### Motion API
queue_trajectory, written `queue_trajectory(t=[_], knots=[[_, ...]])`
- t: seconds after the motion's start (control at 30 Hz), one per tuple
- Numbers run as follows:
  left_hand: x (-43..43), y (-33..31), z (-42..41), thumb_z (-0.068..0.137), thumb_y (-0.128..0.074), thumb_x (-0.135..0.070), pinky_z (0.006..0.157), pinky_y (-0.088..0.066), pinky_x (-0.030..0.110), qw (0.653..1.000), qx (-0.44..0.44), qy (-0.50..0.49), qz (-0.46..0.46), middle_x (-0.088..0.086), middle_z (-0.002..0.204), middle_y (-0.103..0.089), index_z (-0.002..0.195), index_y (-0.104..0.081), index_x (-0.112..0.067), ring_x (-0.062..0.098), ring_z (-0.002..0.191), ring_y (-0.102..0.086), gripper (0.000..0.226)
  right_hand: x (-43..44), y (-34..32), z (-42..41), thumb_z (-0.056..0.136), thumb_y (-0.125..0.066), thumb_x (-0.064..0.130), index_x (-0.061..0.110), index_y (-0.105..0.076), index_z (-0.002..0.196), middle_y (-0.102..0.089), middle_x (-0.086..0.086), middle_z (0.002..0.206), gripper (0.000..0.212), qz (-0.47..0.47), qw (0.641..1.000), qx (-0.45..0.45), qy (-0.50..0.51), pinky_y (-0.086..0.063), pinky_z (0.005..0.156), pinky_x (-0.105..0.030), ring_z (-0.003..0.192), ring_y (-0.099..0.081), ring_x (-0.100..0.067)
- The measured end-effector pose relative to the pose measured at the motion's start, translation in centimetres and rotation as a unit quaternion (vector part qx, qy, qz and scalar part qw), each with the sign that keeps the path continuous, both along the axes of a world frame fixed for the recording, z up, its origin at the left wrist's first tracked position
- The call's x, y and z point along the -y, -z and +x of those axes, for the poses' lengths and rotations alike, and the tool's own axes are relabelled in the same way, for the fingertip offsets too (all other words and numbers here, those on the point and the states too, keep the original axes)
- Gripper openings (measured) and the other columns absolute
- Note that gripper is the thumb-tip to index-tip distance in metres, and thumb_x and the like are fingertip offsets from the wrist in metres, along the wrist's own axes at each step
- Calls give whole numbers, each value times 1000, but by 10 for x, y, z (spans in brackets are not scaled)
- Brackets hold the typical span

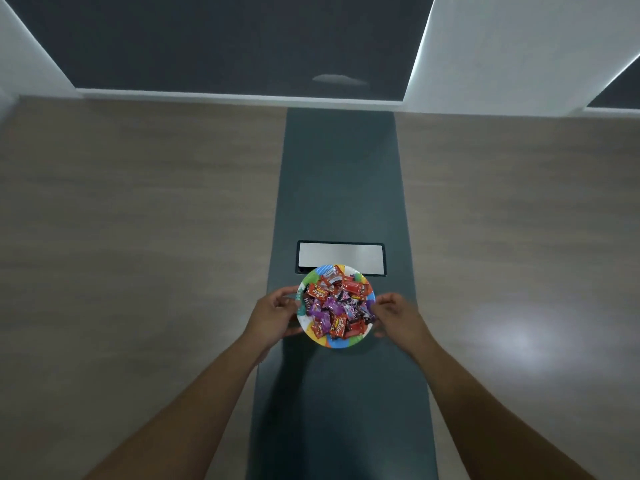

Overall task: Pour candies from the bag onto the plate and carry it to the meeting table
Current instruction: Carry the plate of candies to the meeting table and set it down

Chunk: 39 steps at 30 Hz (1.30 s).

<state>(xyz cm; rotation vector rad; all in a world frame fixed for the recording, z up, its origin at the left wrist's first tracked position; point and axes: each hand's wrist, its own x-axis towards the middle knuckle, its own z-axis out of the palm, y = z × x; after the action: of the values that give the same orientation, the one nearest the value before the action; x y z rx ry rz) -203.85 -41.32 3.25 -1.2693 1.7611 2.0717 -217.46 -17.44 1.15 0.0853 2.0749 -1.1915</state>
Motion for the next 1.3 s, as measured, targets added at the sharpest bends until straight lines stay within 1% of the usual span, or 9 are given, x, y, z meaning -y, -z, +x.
queue_trajectory(t=[0.2,0.4,0.53,0.63,0.73,0.87,1.0,1.2,1.3], knots=[[8,47,-62,108,-61,-11,74,-70,37,999,17,-27,-13,16,125,-71,134,-68,-17,32,108,-79,28,15,48,-59,101,-76,28,21,-64,101,-76,-10,107,14,-10,1000,-2,7,-65,63,-35,79,-77,-26],[10,83,-103,108,-60,-7,66,-69,30,998,32,-53,-21,14,122,-73,127,-68,-8,30,103,-78,21,24,86,-94,103,-74,21,19,-62,101,-78,-9,102,12,-3,1000,0,23,-64,59,-32,71,-76,-25],[12,104,-118,108,-60,-8,72,-70,35,996,50,-60,-38,13,121,-74,128,-68,-9,32,107,-79,21,31,102,-107,102,-74,22,23,-62,96,-78,-8,100,14,2,1000,-6,26,-65,60,-33,77,-79,-30],[16,114,-127,108,-61,-7,79,-69,43,995,53,-66,-45,12,121,-74,123,-70,-12,29,104,-78,18,34,111,-114,102,-74,23,17,-66,105,-80,-11,106,10,2,1000,-3,28,-66,64,-36,88,-82,-36],[19,120,-134,108,-61,-8,85,-69,48,995,54,-71,-47,11,120,-74,124,-70,-11,30,104,-78,18,36,116,-119,102,-74,22,14,-67,111,-80,-11,108,14,2,999,-2,33,-68,69,-40,90,-82,-35],[22,127,-137,108,-61,-9,86,-69,49,994,53,-76,-50,11,122,-75,127,-69,-11,29,105,-79,21,39,112,-125,103,-73,20,16,-68,108,-80,-8,106,8,-5,999,-7,38,-67,66,-34,91,-82,-32],[25,128,-140,108,-61,-10,76,-70,39,994,44,-77,-56,9,119,-77,128,-69,-11,26,100,-80,21,42,110,-129,101,-76,24,18,-70,108,-81,-6,104,11,-9,999,-15,45,-65,62,-26,89,-81,-23],[26,127,-142,108,-61,-9,73,-70,36,995,42,-76,-56,9,118,-77,127,-69,-10,25,99,-80,21,40,111,-129,101,-75,25,21,-75,106,-79,6,90,6,2,999,-44,25,-70,75,-43,84,-81,-22],[27,126,-141,108,-61,-9,73,-69,36,995,40,-78,-56,5,114,-77,127,-69,-10,24,98,-80,20,38,108,-129,101,-75,26,25,-72,106,-79,4,95,5,-2,999,-49,9,-68,70,-37,83,-79,-19]])
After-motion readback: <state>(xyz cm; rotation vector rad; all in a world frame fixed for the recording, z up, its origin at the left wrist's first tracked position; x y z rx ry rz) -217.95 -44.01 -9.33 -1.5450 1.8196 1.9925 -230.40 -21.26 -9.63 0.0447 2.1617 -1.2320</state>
